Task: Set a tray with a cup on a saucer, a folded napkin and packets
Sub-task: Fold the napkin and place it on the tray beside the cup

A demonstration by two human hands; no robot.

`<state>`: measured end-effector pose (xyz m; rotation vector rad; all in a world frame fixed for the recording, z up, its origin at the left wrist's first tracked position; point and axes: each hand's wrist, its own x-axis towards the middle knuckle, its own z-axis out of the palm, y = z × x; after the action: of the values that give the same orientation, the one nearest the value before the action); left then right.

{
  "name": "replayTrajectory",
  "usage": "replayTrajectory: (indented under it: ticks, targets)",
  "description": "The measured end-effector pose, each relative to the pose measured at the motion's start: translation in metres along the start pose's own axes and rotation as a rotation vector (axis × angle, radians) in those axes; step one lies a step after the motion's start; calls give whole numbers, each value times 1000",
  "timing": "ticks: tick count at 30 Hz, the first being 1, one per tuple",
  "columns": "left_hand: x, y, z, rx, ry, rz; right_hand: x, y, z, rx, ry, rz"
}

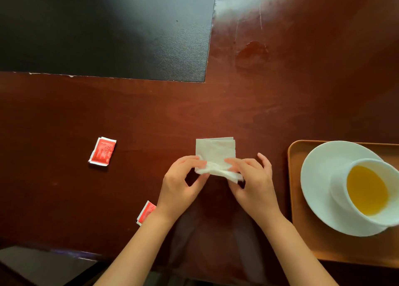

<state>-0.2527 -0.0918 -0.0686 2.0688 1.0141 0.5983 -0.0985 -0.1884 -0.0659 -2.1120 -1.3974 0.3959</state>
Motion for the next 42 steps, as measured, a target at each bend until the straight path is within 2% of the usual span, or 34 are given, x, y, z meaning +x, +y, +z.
replayTrajectory:
  ticks: [5, 10, 12, 14, 15, 18, 20, 26, 30, 33, 35, 38, 42]
  targets:
    - [-1, 1, 7, 40, 183, -140, 15, -10, 8, -27, 98, 115]
    - [10, 6, 13, 108, 243, -195, 26, -15, 14, -85, 167, 128]
    - [11, 6, 16, 220, 266, -189, 29, -14, 17, -134, 188, 106]
    - [10, 5, 19, 351, 206, -138, 30, -11, 21, -227, 186, 72]
    - [10, 5, 20, 399, 126, -93, 30, -9, 22, -294, 163, 39]
    - [13, 2, 27, 514, -171, -3, 25, -6, 27, -390, -11, -48]
    - [13, -2, 30, 598, -269, -16, 22, -5, 30, -375, -128, -45]
    - [16, -9, 21, 723, -338, 4, 20, 2, 30, -458, -177, -18]
    - [11, -10, 8, 743, -341, -63, 19, 0, 30, -469, -190, 17]
    - [7, -5, 4, 719, -295, -150, 19, -1, 30, -479, -193, 25]
    - [5, 2, 3, 612, -174, -258, 19, -1, 30, -481, -192, 26]
    - [8, 15, 1, 192, 15, -439, 19, 0, 31, -479, -192, 27]
    - [21, 27, -5, -202, -10, -659, 19, 0, 33, -476, -182, 26]
